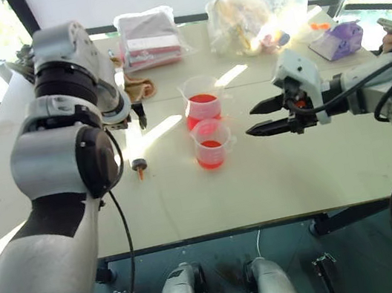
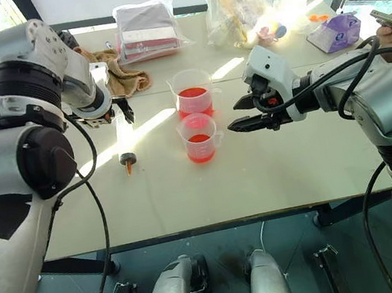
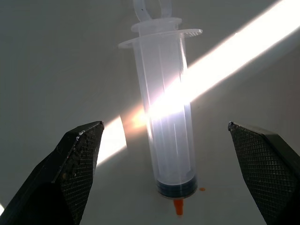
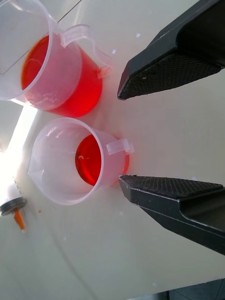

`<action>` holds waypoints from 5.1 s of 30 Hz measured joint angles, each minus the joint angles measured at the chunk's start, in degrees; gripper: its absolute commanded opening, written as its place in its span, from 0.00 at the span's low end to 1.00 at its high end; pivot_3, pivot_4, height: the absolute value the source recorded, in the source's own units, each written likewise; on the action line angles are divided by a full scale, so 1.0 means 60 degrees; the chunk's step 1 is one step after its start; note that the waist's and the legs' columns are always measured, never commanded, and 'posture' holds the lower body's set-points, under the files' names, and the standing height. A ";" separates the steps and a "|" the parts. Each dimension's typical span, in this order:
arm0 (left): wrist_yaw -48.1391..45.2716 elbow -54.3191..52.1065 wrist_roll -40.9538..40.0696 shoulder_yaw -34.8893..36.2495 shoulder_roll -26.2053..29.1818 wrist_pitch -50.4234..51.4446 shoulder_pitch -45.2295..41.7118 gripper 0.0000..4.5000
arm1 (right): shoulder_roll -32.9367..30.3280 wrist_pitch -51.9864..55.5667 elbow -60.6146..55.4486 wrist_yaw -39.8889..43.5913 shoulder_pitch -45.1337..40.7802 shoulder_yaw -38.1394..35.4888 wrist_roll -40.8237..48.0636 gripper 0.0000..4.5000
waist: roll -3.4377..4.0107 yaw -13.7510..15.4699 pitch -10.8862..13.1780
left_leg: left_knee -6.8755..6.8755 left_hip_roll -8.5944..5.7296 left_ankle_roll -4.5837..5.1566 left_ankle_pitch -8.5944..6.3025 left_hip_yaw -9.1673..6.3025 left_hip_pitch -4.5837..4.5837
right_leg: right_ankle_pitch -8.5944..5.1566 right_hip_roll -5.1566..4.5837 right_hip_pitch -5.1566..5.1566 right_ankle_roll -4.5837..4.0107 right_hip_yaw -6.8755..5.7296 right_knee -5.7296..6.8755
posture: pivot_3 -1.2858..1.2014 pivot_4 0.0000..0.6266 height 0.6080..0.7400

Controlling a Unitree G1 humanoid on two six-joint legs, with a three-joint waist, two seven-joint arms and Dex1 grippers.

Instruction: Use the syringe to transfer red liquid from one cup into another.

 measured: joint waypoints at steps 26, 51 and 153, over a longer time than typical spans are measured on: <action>0.5061 0.0967 -0.1282 0.3629 -0.0573 -0.3839 0.1451 0.50 | -0.0207 0.0602 -0.0607 -0.0633 0.0386 -0.0398 0.0528 0.59 | -0.0002 -0.0018 -0.0002 | -0.0009 -0.0005 -0.0004 0.0000 0.0010 0.0002 | 0.0013 0.0001 -0.0005 0.0014 0.0009 -0.0004 | 0.52 0.24 1.00; -0.6765 -0.6300 -0.1587 -0.1309 -0.0446 -0.7452 0.2890 0.31 | 0.1075 -0.0615 -0.0162 -0.2626 0.0323 -0.1235 -0.0041 0.59 | 0.0006 0.0015 -0.0006 | -0.0007 -0.0002 -0.0007 0.0003 0.0030 -0.0005 | 0.0022 0.0001 -0.0005 0.0002 0.0003 -0.0020 | 0.52 0.24 1.00; -0.9980 -0.1804 -0.0212 -0.1746 -0.2504 -1.5962 0.4914 0.31 | 0.6556 -0.0275 0.5089 -0.8197 -0.4249 -0.3318 -0.0363 0.01 | 0.0017 -0.0243 -0.0012 | -0.0012 0.0003 0.0065 -0.0003 0.0034 0.0001 | 0.0025 0.0015 0.0012 0.0003 -0.0012 -0.0027 | 0.52 0.24 1.00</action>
